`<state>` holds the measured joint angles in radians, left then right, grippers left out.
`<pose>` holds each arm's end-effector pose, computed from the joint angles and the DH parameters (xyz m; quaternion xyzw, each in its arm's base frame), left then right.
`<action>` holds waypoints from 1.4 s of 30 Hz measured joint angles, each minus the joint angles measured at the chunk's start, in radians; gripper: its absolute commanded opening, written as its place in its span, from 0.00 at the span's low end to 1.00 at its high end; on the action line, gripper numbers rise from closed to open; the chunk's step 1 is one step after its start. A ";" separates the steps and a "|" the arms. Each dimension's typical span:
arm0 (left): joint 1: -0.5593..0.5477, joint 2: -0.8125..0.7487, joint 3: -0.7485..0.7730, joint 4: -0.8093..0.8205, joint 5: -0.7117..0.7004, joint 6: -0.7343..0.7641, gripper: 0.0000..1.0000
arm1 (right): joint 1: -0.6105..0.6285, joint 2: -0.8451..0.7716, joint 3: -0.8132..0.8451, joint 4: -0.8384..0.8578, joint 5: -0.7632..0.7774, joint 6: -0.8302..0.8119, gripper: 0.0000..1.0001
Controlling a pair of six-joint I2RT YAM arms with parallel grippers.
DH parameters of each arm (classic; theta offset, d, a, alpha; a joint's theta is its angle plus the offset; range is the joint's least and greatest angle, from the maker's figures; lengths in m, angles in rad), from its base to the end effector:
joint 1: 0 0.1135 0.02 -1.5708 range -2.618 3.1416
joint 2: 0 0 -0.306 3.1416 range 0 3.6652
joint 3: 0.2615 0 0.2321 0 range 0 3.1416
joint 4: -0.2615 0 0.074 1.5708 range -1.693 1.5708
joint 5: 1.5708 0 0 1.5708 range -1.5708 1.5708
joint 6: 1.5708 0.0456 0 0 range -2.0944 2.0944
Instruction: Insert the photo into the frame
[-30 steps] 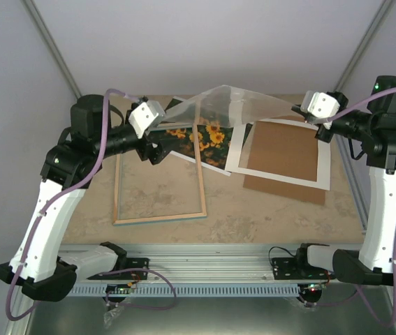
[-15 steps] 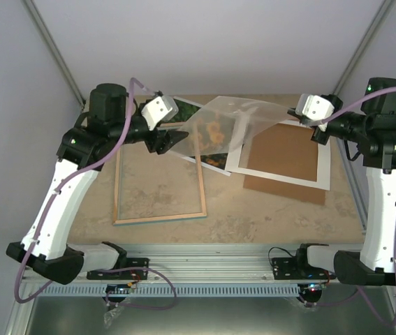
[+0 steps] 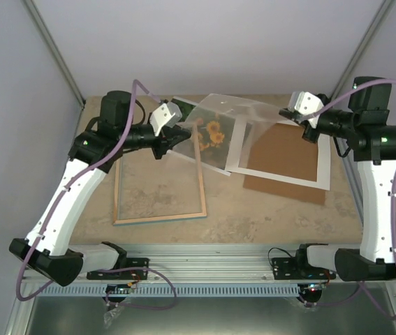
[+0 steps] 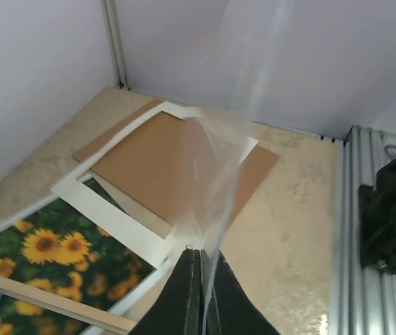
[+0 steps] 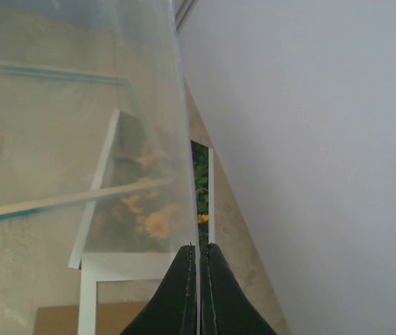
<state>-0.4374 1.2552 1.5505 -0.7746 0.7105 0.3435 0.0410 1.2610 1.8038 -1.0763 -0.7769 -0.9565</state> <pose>0.1852 -0.1195 0.4770 0.4720 0.6723 -0.3198 0.4722 0.1780 0.0393 0.5180 -0.5493 0.6161 0.0923 0.5569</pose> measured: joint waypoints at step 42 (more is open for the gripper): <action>0.480 0.320 -0.388 -0.017 -0.099 -0.241 0.00 | 0.096 0.161 -0.608 0.660 -0.037 0.756 0.98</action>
<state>0.0422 1.5753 1.1629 -0.7914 0.6117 0.1028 0.1371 1.4216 1.1954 -0.4164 -0.8135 -0.2001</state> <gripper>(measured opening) 0.022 0.975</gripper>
